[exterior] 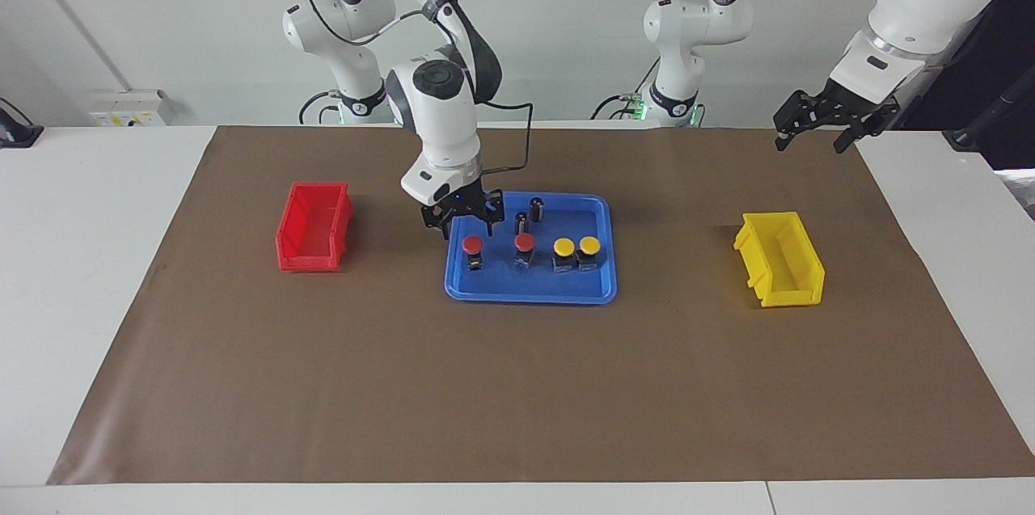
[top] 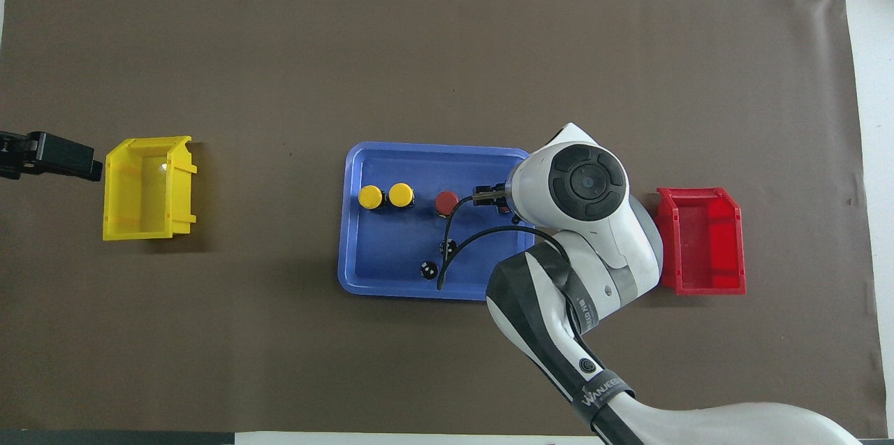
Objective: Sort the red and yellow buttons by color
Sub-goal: 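Reach the right gripper to the tray and grasp a red button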
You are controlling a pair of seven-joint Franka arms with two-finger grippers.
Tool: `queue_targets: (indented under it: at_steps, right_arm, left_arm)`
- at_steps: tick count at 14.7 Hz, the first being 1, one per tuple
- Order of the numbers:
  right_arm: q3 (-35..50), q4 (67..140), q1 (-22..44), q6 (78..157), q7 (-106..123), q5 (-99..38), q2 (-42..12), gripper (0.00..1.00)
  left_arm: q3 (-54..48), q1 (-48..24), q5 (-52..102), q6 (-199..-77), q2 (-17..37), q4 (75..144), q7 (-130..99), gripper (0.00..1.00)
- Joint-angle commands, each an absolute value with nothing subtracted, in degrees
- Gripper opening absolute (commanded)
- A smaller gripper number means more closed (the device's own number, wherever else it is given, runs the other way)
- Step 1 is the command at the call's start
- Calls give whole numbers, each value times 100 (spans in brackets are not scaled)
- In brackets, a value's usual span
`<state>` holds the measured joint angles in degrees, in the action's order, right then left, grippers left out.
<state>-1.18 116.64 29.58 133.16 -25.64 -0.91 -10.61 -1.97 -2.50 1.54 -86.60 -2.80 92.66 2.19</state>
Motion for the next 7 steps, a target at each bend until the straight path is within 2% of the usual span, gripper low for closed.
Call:
queue_targets:
  at_steps: [1,3,7]
  right_arm:
    - [-88,11716,2944,13614,-2434,-167,-1221,83]
    - [-79,11716,2936,13640,-2400,-158,-1266,81]
    - [-79,11707,2936,13632,-2399,-158,-1283,68]
  left_arm:
    - [-176,-281,211,-8728,-431,9466,123,100]
    - [-176,-290,211,-8823,-544,9693,106,100]
    - [-176,-343,211,-9079,-606,9870,106,100]
